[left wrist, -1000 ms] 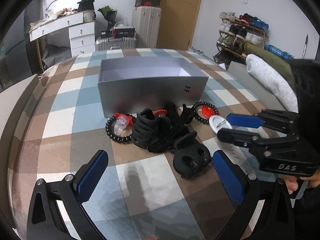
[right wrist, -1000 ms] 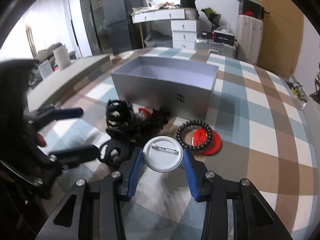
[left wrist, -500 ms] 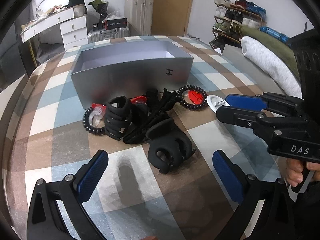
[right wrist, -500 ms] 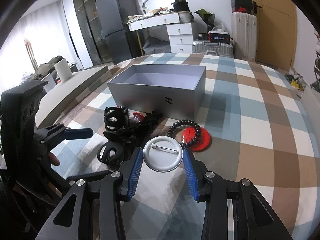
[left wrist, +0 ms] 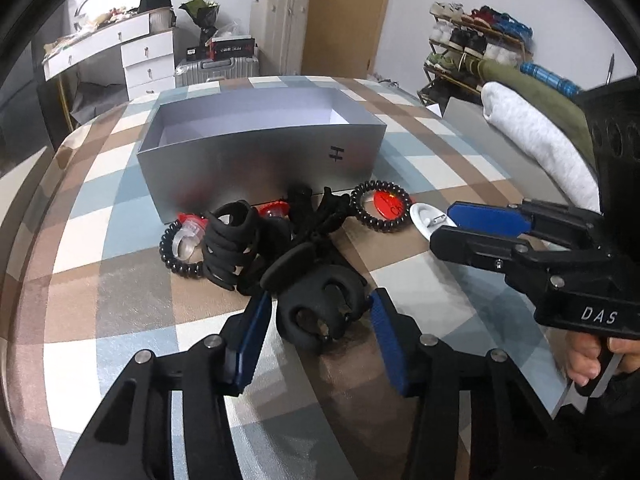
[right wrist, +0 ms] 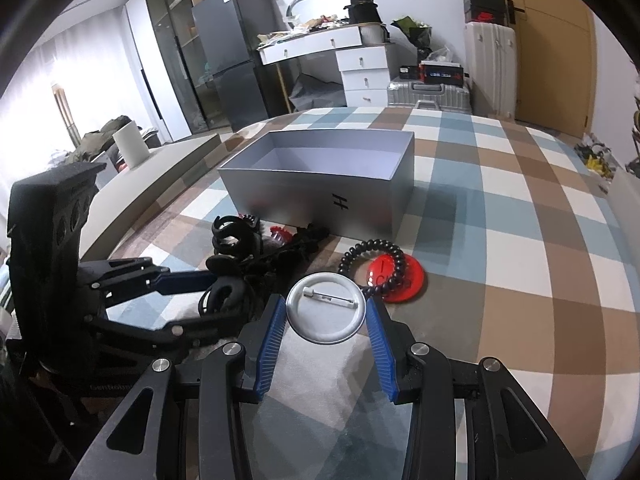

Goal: Organize jewelry
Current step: 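Lift the white badge with the right tool while the left tool grasps a black claw clip, then lower the white badge into the box with the right tool while the left drops the clip, then move the right tool to the black coil hair tie and grasp it, then lift the coil hair tie with the right tool while the left tool grasps another claw clip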

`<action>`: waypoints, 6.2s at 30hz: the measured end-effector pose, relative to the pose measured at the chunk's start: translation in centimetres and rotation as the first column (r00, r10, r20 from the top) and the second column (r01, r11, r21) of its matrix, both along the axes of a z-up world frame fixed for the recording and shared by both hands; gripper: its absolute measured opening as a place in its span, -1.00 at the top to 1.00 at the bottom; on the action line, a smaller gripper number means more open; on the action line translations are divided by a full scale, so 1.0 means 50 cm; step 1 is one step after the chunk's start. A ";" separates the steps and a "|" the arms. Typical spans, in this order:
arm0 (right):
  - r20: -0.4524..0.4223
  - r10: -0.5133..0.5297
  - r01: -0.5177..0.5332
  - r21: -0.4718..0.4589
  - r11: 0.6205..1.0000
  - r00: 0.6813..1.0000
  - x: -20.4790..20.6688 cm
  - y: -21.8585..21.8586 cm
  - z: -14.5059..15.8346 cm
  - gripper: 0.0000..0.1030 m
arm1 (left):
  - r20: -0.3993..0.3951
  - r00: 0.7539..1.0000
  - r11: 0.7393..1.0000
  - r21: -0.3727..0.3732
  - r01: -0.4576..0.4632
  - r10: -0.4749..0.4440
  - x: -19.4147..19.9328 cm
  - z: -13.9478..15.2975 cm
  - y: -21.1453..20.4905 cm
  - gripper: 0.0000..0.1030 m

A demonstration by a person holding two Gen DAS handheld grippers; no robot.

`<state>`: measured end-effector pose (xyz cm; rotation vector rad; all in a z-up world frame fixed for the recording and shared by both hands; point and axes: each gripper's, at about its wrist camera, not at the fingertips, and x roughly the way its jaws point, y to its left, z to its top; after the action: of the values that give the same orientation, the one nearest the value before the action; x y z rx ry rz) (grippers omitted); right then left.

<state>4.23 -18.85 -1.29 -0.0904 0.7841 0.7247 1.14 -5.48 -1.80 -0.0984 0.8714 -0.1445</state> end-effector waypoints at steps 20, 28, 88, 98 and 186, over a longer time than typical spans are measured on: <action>0.019 0.008 -0.009 0.031 0.999 1.000 -0.007 0.001 0.017 0.22 | 0.089 0.996 0.999 -0.045 -0.009 0.013 -0.032 0.032 0.011 0.19; 0.045 0.002 -0.005 0.059 0.998 0.999 -0.008 -0.001 0.030 0.22 | 0.123 0.990 0.997 -0.058 -0.060 0.067 -0.026 0.046 0.029 0.19; -0.050 -0.108 0.115 0.171 0.979 0.993 0.170 0.044 0.071 0.21 | 0.142 0.982 0.992 -0.047 -0.119 0.125 0.133 0.083 0.090 0.19; -0.082 -0.097 0.110 0.184 0.977 0.992 0.193 0.056 0.055 0.21 | 0.138 0.982 0.992 -0.027 -0.125 0.128 0.149 0.079 0.095 0.19; -0.026 -0.173 0.166 -0.168 0.972 0.985 0.122 0.034 -0.036 0.82 | 0.024 0.977 0.975 -0.078 -0.208 0.211 0.025 0.019 0.115 -0.58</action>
<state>10.33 -17.15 -3.11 -0.1571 0.8787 0.5002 2.40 0.27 -0.85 -0.2572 0.8181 0.0188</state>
